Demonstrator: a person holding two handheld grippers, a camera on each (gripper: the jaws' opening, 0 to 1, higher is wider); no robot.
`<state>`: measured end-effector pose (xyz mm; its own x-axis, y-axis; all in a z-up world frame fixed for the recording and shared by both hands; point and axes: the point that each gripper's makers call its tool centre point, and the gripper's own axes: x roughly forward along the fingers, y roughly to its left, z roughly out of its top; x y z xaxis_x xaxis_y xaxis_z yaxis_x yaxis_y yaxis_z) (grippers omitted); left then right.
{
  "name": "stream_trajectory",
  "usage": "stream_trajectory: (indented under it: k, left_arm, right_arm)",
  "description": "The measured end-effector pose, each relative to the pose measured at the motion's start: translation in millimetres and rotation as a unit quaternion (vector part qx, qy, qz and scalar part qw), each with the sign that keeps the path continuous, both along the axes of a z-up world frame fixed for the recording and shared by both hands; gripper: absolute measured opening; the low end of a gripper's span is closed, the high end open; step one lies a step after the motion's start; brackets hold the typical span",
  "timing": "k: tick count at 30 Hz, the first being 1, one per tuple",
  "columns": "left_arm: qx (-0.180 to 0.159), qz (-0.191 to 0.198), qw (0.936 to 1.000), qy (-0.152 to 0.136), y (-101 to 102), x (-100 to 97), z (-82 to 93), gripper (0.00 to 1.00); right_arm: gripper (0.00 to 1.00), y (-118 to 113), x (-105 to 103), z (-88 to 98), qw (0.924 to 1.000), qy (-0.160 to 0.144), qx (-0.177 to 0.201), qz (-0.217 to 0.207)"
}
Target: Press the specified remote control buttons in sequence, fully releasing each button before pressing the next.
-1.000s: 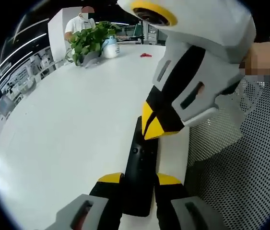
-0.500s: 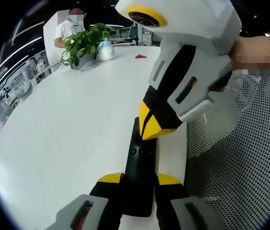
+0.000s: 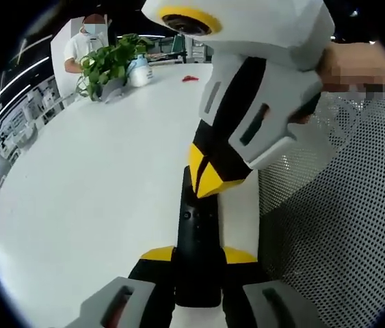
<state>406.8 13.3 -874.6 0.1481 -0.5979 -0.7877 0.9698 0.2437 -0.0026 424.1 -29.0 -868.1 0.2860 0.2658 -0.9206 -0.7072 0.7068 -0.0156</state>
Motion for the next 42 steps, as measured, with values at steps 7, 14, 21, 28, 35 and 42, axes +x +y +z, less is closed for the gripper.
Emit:
stream_trajectory:
  k: [7,14,21,28,35,42]
  left_arm:
    - [0.006,-0.051,0.9987,0.003,-1.7,-12.2,-1.1,0.24]
    - [0.007,-0.065,0.9979,0.004,-1.9,-17.8,-0.7,0.24]
    - [0.015,-0.074,0.9971,0.007,-2.9,-19.2,-0.8,0.24]
    - [0.012,-0.069,0.9975,0.01,-3.0,-19.9,-0.8,0.24]
    - [0.008,-0.058,0.9982,0.015,-3.2,-19.5,-0.8,0.24]
    - [0.01,-0.058,0.9982,0.014,-3.8,-18.8,-1.2,0.24]
  right_arm:
    - [0.0,1.4,-3.2,6.1,0.9997,0.0,-0.011,0.022]
    - [0.0,10.1,-10.6,2.7,0.9992,0.031,0.017,0.017]
    - [0.0,17.9,-15.4,1.1,0.9979,0.048,0.039,0.018]
    - [0.0,19.7,-14.0,-2.3,0.9969,0.06,0.051,0.003]
    - [0.0,20.0,-15.8,-2.1,0.9966,0.06,0.056,-0.004]
    - [0.0,19.4,-14.1,-3.3,0.9956,0.057,0.074,-0.009]
